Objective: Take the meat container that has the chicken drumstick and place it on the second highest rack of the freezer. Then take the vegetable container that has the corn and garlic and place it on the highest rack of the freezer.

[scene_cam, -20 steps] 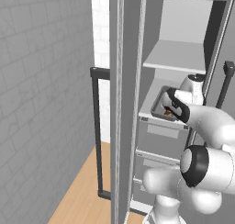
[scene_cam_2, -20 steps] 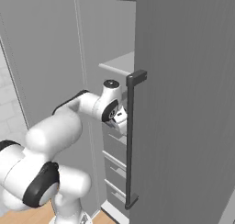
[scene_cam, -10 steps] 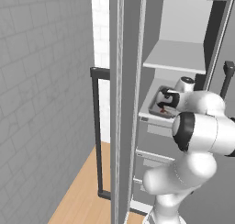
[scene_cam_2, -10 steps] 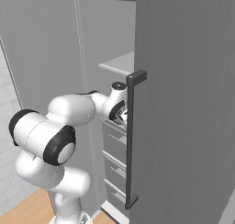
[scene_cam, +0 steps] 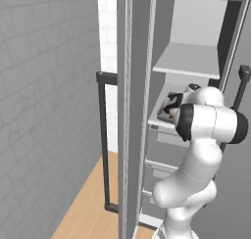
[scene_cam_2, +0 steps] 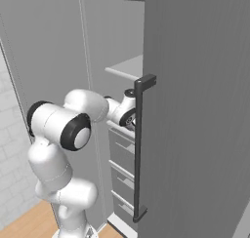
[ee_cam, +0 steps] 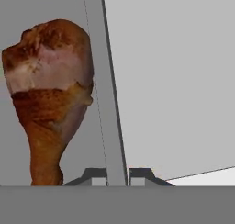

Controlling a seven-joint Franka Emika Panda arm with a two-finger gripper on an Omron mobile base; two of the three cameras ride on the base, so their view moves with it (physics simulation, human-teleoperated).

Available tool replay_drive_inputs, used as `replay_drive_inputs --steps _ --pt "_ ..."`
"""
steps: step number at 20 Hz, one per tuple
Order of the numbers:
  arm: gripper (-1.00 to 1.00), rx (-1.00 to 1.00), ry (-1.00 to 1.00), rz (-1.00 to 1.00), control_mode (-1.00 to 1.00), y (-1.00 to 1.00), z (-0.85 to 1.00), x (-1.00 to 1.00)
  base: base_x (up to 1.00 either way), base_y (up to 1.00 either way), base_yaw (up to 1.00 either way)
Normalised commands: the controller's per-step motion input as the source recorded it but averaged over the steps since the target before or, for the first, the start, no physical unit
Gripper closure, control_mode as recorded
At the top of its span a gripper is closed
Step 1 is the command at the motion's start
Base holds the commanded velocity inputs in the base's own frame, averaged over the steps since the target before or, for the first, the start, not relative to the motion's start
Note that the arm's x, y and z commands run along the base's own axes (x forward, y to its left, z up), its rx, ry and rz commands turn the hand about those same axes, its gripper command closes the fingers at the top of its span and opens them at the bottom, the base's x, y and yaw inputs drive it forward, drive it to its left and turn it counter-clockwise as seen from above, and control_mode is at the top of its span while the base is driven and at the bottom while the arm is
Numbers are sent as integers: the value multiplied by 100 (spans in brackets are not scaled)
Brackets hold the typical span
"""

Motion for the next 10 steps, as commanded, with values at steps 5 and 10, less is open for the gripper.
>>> replay_drive_inputs --steps 5,10 --pt "-100 -1 -18 0 -100 -1 1 3 0 0 0" --pt "-100 -2 -22 0 -100 3 27 -34 0 0 0"
